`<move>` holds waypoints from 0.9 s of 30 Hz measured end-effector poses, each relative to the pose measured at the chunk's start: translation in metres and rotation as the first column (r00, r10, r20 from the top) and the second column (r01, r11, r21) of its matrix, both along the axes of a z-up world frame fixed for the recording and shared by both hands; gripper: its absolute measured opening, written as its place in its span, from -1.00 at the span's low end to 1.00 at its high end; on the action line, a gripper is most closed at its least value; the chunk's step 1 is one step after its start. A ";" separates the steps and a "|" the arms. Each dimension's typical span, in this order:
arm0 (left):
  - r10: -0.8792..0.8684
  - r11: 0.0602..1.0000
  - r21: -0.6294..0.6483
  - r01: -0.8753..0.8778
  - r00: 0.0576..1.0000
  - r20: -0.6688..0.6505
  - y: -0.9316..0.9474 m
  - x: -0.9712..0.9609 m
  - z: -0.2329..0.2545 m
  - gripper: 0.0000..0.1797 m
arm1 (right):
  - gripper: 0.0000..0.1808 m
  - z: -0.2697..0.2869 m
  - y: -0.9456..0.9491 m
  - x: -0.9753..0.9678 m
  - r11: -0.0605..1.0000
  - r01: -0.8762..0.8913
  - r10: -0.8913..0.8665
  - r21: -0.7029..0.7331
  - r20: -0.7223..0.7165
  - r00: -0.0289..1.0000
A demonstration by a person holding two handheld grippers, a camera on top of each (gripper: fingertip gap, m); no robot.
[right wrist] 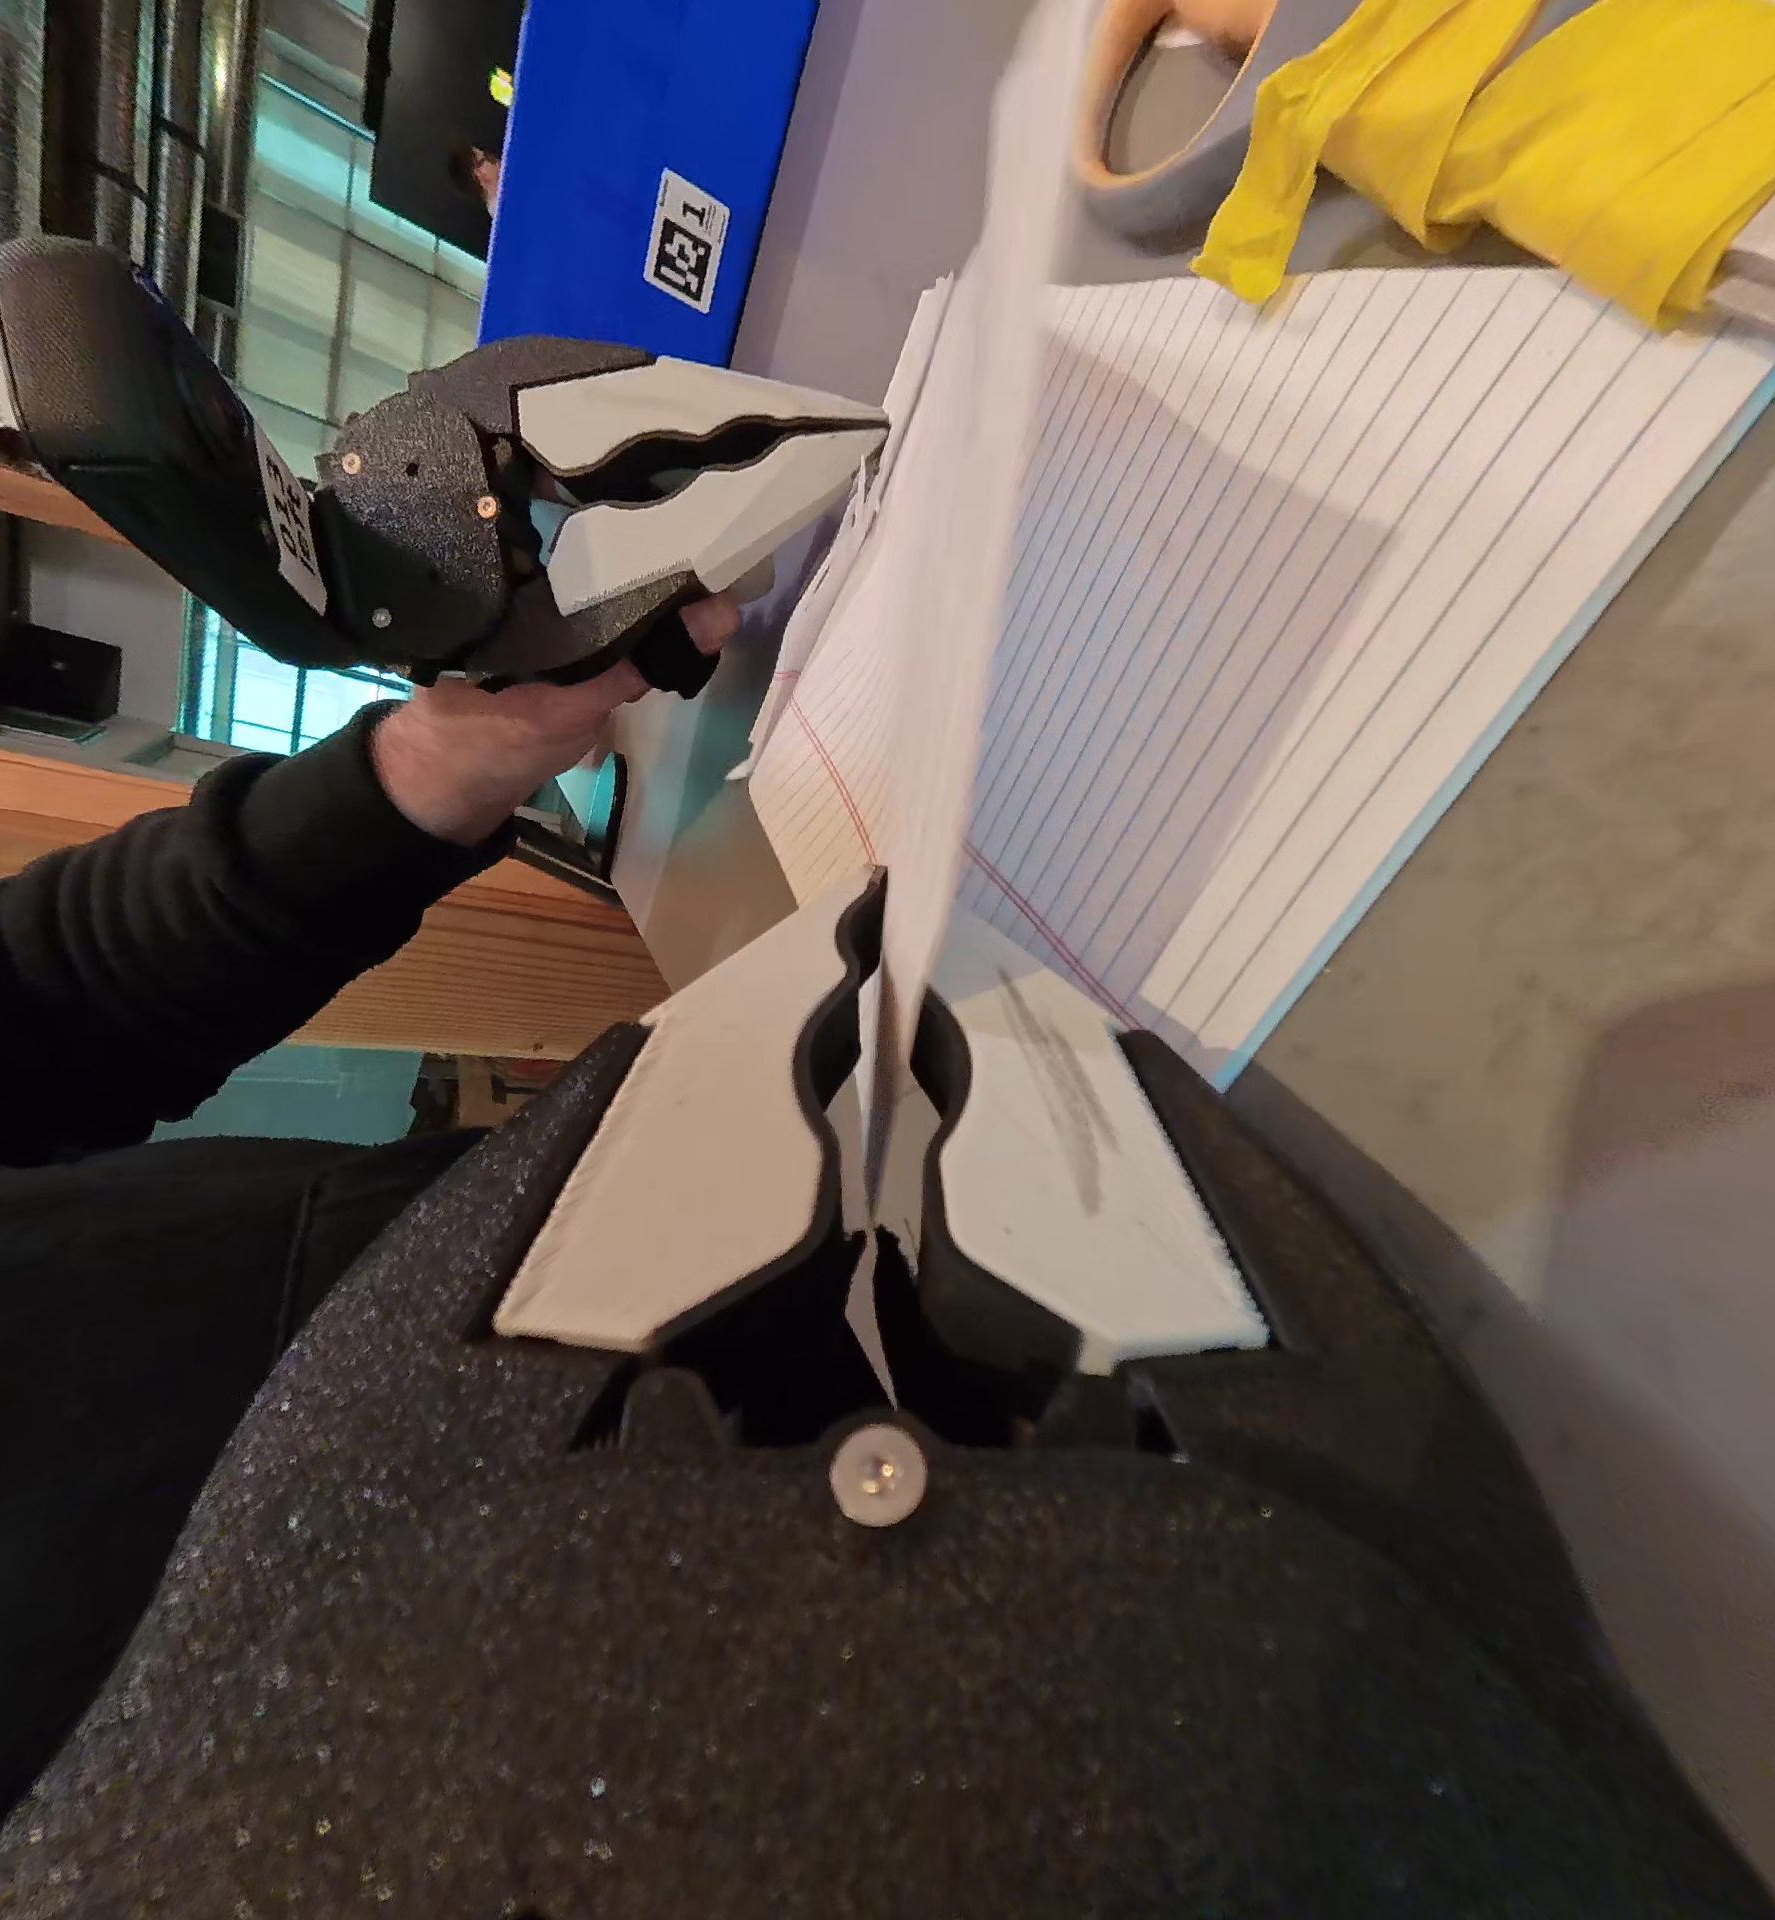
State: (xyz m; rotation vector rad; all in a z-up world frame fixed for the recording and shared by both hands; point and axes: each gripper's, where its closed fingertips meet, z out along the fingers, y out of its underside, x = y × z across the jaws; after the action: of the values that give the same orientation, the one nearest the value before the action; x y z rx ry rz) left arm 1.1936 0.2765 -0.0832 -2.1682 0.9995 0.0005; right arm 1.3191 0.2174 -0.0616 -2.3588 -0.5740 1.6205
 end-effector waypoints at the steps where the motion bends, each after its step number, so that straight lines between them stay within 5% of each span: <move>1: 0.011 1.000 -0.003 -0.011 1.000 0.013 0.000 0.000 0.000 -1.00 | -1.00 -0.001 -0.003 -0.001 1.000 -0.010 0.010 -0.002 0.003 1.000; 27: 0.031 0.996 0.085 -0.030 0.999 -0.011 0.003 0.000 0.000 -1.00 | -1.00 -0.011 -0.025 0.001 0.998 -0.034 0.031 0.050 0.057 0.998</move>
State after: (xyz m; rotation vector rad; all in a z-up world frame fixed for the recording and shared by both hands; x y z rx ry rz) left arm 1.1940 0.2799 -0.0830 -2.1086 0.9560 0.0699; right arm 1.3199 0.1928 -0.0724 -2.3761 -0.6604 1.5382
